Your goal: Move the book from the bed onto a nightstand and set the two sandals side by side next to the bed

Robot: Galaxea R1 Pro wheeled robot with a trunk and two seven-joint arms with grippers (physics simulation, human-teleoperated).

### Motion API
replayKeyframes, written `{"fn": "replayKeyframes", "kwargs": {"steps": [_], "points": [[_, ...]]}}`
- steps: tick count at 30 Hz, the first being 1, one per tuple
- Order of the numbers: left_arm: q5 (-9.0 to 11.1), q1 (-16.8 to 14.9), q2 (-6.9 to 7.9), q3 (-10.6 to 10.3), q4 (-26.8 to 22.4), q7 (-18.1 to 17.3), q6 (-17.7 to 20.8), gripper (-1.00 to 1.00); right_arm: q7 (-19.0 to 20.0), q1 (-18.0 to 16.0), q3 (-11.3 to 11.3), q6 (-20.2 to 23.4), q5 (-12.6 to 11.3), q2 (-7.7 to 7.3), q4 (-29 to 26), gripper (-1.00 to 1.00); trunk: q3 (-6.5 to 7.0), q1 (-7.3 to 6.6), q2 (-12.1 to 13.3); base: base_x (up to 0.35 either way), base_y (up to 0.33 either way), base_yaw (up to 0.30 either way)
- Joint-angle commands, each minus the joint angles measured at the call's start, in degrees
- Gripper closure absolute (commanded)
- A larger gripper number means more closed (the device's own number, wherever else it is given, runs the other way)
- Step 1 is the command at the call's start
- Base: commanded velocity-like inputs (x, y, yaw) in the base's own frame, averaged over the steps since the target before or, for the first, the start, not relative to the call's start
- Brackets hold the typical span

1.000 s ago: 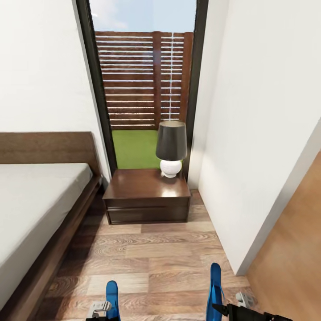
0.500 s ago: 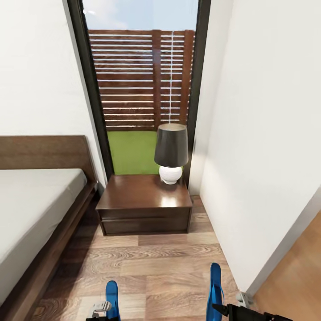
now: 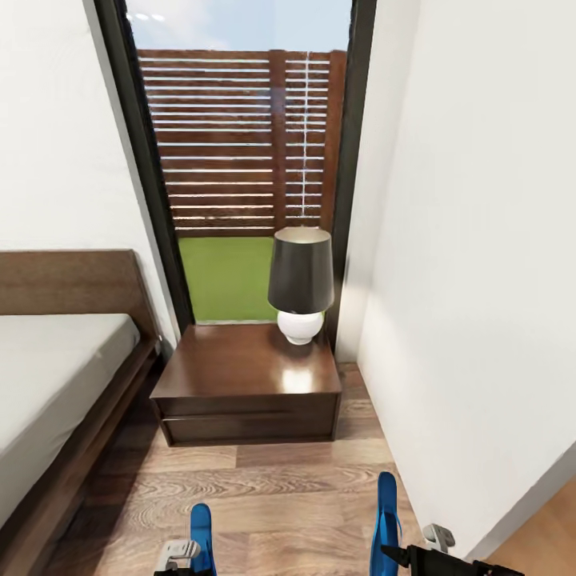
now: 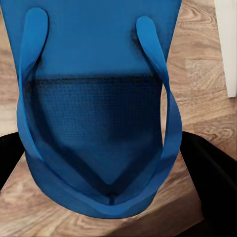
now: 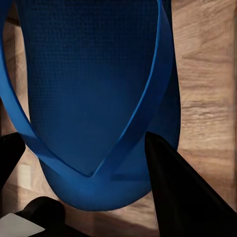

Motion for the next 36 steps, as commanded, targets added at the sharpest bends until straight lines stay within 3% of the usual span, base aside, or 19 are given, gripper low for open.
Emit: {"fn": "replayKeyframes", "kwargs": {"steps": [1, 10, 36], "points": [[0.3, -0.05, 0.01, -0.42, 0.06, -0.08, -0.42, 1.0, 0.17, -0.08, 0.28, 0.4, -0.69, 0.01, 0.12, 1.0, -0.05, 0.02, -0.02, 0.291, -0.104, 0.0], [0.3, -0.05, 0.01, -0.42, 0.06, -0.08, -0.42, 1.0, 0.17, -0.08, 0.26, 0.4, -0.69, 0.01, 0.13, 1.0, -0.05, 0.02, -0.02, 0.091, -0.033, 0.049], [0.3, -0.05, 0.01, -0.43, 0.06, -0.08, -0.42, 1.0, 0.17, -0.08, 0.26, 0.4, -0.69, 0.01, 0.12, 1.0, -0.05, 0.02, -0.02, 0.0, -0.037, 0.288]]}}
